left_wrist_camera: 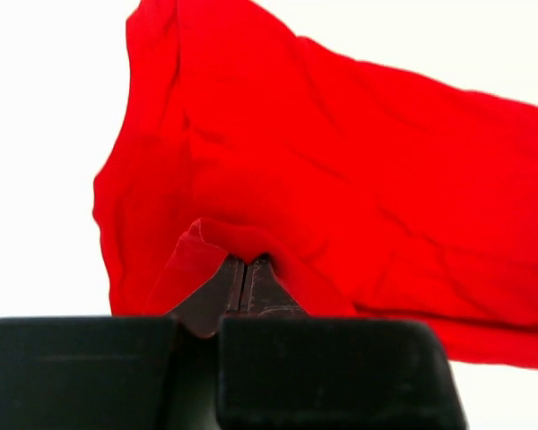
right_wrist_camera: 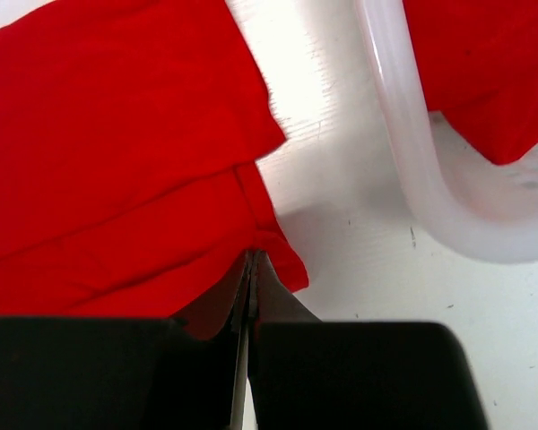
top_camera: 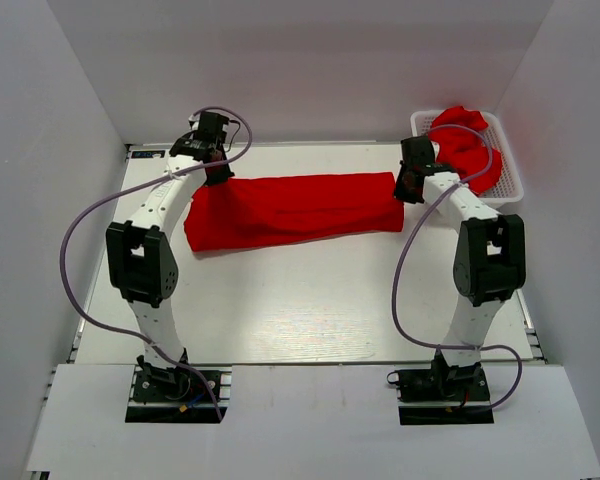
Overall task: Fold and stack the t-shirts
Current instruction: Fold the other side of the tshirt into a rectangle
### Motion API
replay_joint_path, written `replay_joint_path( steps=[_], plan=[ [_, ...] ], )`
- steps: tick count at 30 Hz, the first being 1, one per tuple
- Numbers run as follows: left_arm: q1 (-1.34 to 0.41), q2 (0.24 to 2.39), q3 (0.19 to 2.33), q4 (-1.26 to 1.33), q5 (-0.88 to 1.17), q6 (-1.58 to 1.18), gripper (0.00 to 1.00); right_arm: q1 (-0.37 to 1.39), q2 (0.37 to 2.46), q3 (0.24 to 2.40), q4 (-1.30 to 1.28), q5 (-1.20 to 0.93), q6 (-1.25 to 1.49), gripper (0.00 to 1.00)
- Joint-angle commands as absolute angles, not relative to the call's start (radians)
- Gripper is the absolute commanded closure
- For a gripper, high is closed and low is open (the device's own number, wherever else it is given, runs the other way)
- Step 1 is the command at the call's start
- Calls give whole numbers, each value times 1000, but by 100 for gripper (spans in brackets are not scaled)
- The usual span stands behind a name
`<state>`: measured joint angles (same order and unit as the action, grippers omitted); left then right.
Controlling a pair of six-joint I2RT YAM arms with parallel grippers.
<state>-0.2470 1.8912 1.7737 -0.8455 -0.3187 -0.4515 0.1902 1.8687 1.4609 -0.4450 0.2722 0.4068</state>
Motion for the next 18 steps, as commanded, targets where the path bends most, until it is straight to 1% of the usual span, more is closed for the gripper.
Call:
replay_joint_path(
  steps=[1, 10, 18],
  plan=[
    [-224, 1919, 1859, -828, -292, -416, 100, 180, 1907, 1534, -491, 328, 385, 100],
    [-186, 2009, 1931, -786, -236, -359, 100, 179, 2017, 1660, -580, 339, 390, 100],
    [-166, 2085, 2014, -747, -195, -308, 100, 176, 2063, 1703, -603, 347, 403, 100]
  ],
)
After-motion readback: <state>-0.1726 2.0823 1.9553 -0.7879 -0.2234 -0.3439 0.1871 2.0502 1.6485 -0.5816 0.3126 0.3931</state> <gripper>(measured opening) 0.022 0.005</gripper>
